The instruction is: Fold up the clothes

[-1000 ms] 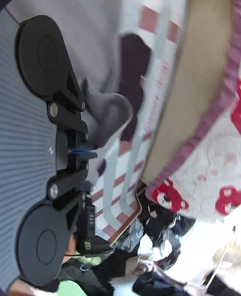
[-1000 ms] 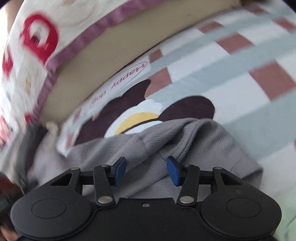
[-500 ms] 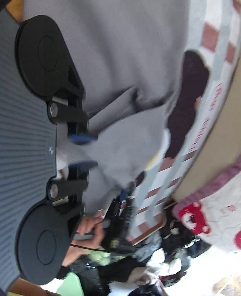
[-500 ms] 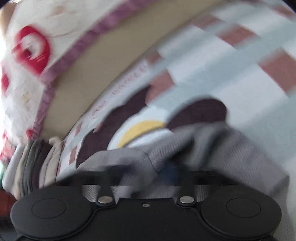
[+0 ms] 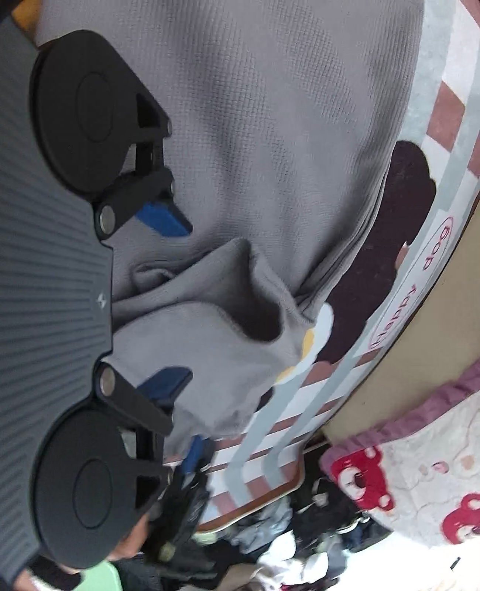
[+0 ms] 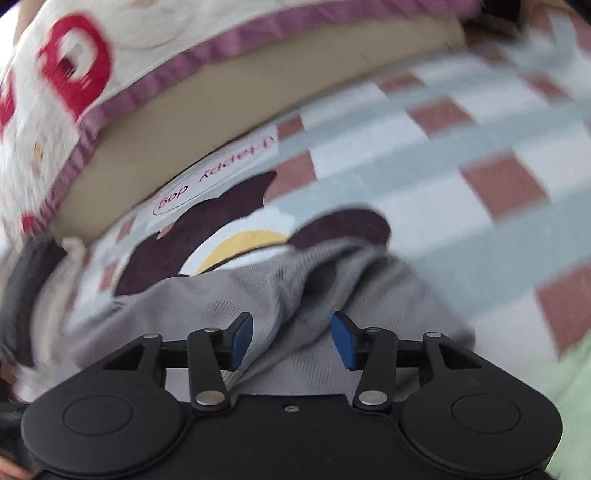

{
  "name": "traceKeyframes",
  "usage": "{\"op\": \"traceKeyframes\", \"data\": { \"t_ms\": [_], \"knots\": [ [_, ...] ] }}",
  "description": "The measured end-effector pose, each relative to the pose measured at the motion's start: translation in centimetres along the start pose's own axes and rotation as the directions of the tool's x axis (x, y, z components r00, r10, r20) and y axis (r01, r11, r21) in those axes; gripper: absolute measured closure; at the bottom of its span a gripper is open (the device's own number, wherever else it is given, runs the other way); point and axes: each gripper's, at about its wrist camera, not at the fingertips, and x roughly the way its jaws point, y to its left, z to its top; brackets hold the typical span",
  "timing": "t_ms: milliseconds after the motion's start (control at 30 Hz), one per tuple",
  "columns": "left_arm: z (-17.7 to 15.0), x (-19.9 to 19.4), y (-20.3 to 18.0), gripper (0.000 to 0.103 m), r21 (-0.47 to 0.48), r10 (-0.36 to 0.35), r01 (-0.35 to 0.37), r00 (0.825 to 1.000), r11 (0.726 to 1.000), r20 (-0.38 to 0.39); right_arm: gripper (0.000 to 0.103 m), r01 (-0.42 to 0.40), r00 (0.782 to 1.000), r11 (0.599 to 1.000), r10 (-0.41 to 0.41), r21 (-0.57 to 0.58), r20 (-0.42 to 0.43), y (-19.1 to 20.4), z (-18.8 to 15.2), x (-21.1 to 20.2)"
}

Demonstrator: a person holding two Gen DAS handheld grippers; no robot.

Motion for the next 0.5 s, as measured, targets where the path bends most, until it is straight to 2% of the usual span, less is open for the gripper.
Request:
{"op": "traceKeyframes", "data": {
  "t_ms": [33,67,100,133,167,233,300,333,367,400,433,467,500],
  "knots": [
    [0.1,0.6,0.1,0.023,-0.016,-0.012,0.012,1.000,1.000,0.005,0.049,-0.033,0.999,0.999,0.034,0.037,-0.020,-0.3,-0.4,-0.1],
    [0.2,1.0,0.0,0.033,-0.017,-0.035,0.035,0.999,0.999,0.003,0.048,-0.057,0.998,0.996,0.059,0.064,-0.035,-0.5,-0.8,0.1],
    [0.5,1.5,-0.3,0.051,-0.005,-0.067,0.067,0.998,0.998,-0.006,0.047,-0.080,0.995,0.993,0.085,0.092,-0.049,-0.7,-1.3,0.4],
    [0.7,1.9,-0.7,0.097,0.007,-0.100,0.100,0.995,0.995,-0.014,0.046,-0.091,0.994,0.990,0.097,0.104,-0.056,-0.8,-1.6,0.7],
    [1.0,1.9,-1.1,0.096,0.008,-0.136,0.136,0.991,0.991,-0.015,0.046,-0.082,0.995,0.992,0.088,0.093,-0.054,-0.6,-1.7,1.1],
    [1.6,-0.3,-1.8,0.096,-0.029,-0.229,0.231,0.972,0.972,0.056,0.046,-0.069,0.996,0.995,0.072,0.075,-0.048,-0.2,-1.9,1.8],
    [2.0,-3.3,-1.7,0.096,-0.098,-0.310,0.324,0.941,0.941,0.137,0.042,-0.078,0.996,0.992,0.082,0.096,-0.034,-0.4,-1.7,1.8],
    [2.1,-3.9,-1.0,0.096,-0.162,-0.317,0.338,0.938,0.927,0.139,0.040,-0.086,0.996,0.990,0.089,0.115,-0.025,-0.7,-1.5,1.8],
    [2.1,-4.1,0.0,0.095,-0.240,-0.307,0.328,0.944,0.914,0.119,0.037,-0.096,0.995,0.985,0.099,0.143,-0.015,-1.1,-1.4,1.8],
    [2.0,-3.8,1.1,0.095,-0.328,-0.273,0.282,0.959,0.902,0.073,0.036,-0.107,0.994,0.979,0.109,0.175,-0.004,-1.5,-1.3,1.9],
    [1.9,-3.1,2.1,0.094,-0.392,-0.206,0.188,0.979,0.901,-0.005,0.035,-0.119,0.993,0.971,0.122,0.207,0.002,-1.9,-1.3,2.1],
    [1.8,-2.5,2.4,0.092,-0.377,-0.137,0.102,0.988,0.920,-0.069,0.034,-0.134,0.990,0.961,0.138,0.240,0.001,-2.3,-1.1,2.3],
    [1.8,-1.9,2.2,0.087,-0.305,-0.055,0.016,0.991,0.952,-0.119,0.033,-0.141,0.989,0.954,0.146,0.266,0.000,-2.5,-1.0,2.6]
  ]
}}
